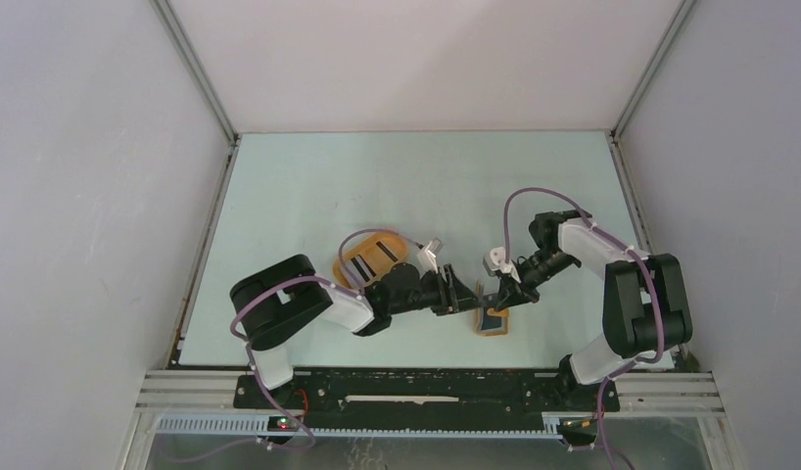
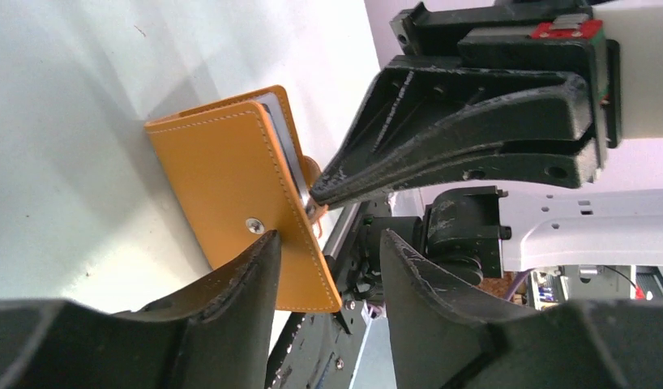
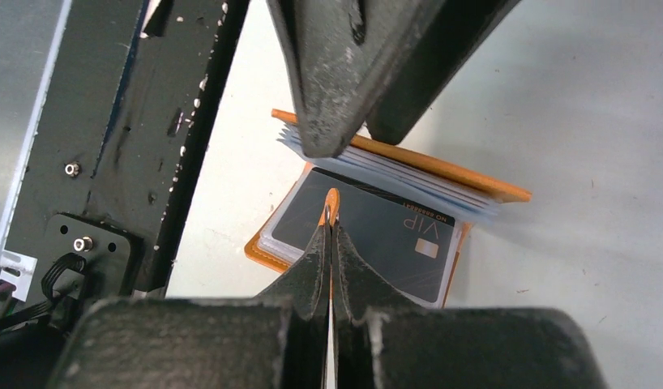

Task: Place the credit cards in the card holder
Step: Close the credit card at the center of the board.

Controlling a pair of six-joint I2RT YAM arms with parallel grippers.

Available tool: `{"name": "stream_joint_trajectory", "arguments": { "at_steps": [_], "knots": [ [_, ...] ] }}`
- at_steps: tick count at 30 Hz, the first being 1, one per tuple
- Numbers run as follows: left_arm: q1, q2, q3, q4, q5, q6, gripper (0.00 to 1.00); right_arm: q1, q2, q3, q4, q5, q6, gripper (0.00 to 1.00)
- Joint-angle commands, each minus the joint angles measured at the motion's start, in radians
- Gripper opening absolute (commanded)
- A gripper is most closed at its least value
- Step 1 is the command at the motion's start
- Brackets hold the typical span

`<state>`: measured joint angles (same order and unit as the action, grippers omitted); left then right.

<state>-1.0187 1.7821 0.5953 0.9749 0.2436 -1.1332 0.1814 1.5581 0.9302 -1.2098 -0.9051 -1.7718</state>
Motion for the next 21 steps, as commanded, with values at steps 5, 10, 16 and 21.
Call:
{"name": "stream_joint_trajectory", "arguments": {
  "at_steps": [5,10,16,21],
  "knots": [
    [-0.014,0.015,0.116,-0.212,-0.042,0.079,0.44,-0.064,0.026,0.023,-0.186,-0.058,-0.277,0.03],
    [-0.020,0.036,0.165,-0.272,-0.050,0.110,0.34,-0.124,0.048,0.024,-0.297,-0.043,-0.442,0.01],
    [-0.034,0.076,0.245,-0.362,-0.041,0.149,0.33,-0.206,0.111,0.028,-0.395,-0.013,-0.580,0.00],
    [-0.048,0.114,0.310,-0.422,-0.014,0.174,0.32,-0.231,0.112,0.031,-0.396,-0.025,-0.539,0.00]
  ]
}}
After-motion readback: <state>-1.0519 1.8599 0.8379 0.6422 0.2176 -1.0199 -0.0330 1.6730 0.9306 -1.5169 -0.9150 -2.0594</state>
